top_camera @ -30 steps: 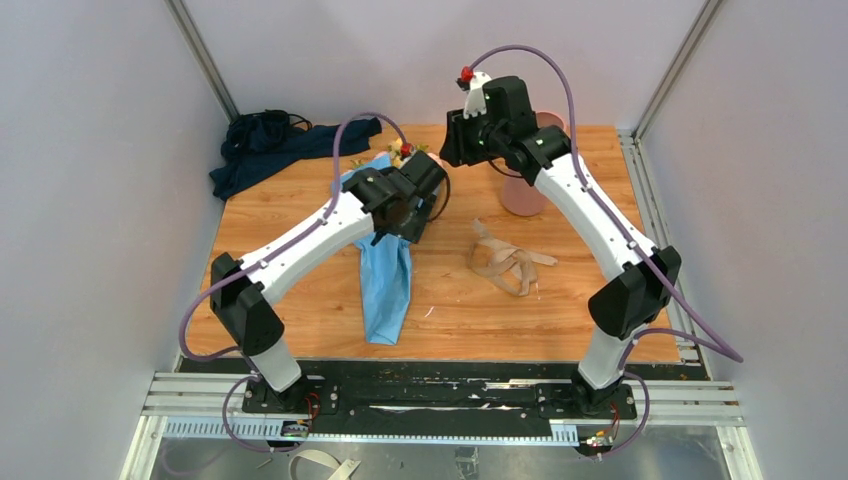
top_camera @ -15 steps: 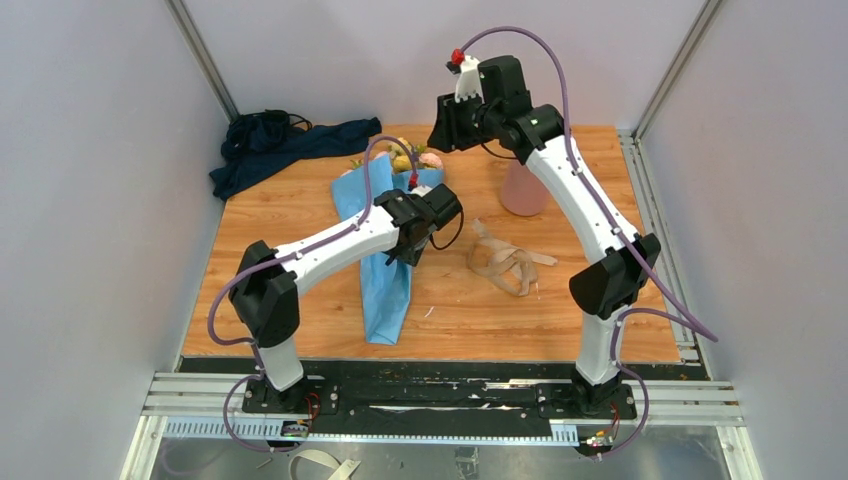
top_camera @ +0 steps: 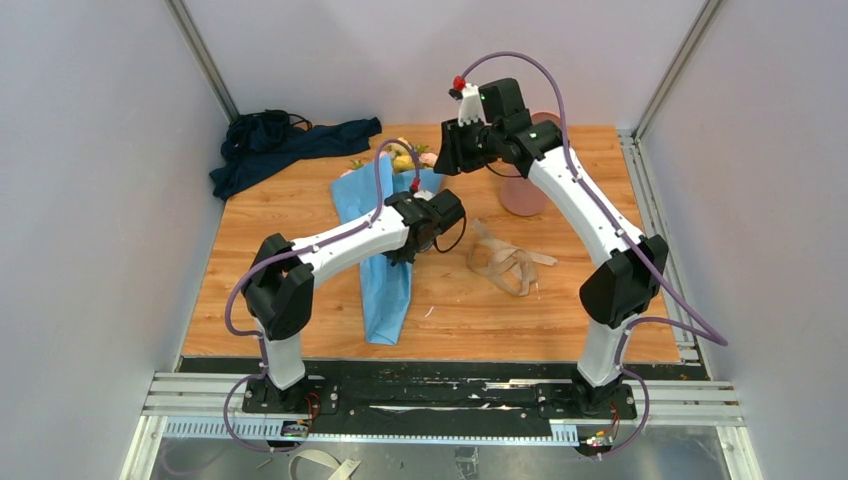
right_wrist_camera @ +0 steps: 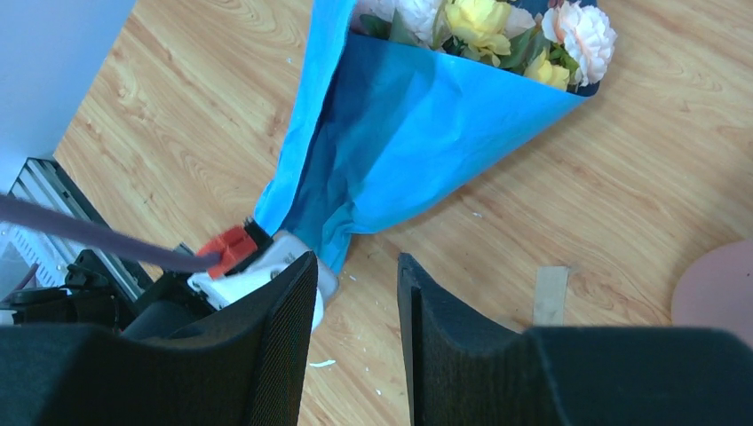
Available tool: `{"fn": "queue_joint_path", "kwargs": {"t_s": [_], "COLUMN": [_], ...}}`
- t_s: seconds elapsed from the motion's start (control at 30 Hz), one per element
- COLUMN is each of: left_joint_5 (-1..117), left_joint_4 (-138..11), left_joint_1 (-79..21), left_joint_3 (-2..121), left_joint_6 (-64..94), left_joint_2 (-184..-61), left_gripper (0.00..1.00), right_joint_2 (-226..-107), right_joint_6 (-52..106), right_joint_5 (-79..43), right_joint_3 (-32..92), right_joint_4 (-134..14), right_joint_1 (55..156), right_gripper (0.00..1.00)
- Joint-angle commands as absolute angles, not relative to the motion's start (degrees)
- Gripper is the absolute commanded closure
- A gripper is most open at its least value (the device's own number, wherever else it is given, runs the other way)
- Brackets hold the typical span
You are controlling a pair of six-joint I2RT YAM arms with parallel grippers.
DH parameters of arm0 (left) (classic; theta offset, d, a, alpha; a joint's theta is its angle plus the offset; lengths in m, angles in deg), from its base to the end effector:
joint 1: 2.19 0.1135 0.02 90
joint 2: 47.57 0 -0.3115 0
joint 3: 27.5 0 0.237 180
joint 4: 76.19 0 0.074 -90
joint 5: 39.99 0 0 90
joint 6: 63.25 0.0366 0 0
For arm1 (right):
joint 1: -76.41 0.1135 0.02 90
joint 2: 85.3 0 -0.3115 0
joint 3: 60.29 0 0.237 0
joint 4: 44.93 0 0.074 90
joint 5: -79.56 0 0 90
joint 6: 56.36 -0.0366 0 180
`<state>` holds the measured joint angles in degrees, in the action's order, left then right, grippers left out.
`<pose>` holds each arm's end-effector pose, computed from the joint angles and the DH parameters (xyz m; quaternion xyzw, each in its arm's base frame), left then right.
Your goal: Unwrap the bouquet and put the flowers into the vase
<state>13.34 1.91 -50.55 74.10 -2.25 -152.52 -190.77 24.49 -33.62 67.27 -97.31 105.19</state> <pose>0.2504 -0.2488 0.2984 0.1360 0.9371 0.2007 0.2513 0.3574 0.2127 0.4485 -0.2434 0.8201 0.3233 0.4046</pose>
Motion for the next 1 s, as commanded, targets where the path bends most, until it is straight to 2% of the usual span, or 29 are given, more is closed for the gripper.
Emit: {"fn": "queue_joint_path", "kwargs": {"t_s": [0.0, 0.27, 0.87, 0.97], "left_joint_5": [9.26, 8.11, 5.64, 4.49], "left_joint_4": [4.82, 8.98, 18.78, 22.13], "left_joint_1": [-48.96, -45.04, -41.34, -40.02], "left_joint_3": [73.57, 69.61, 57.58, 56.60], "left_joint_6": [-2.89, -5.62, -19.54, -20.86], "left_joint_2": [-150.90, -143.42, -137.22, -136.47], "left_gripper": [0.84, 1.00, 1.00, 0.97], "right_joint_2": [-186.94, -188.39, -202.84, -204.80], "right_joint_6": [25.38, 24.80, 28.58, 29.65], "right_joint_5": [-35.37, -41.60, -47.53, -46.73], "right_joint_3": [64.86, 62.30, 65.07, 64.44], "right_joint_4": [-95.25, -93.00, -97.84, -98.32], "right_joint_1": [104.39, 105.59, 111.94, 112.62], "right_gripper": [0.58, 0.57, 0.57, 0.57]}}
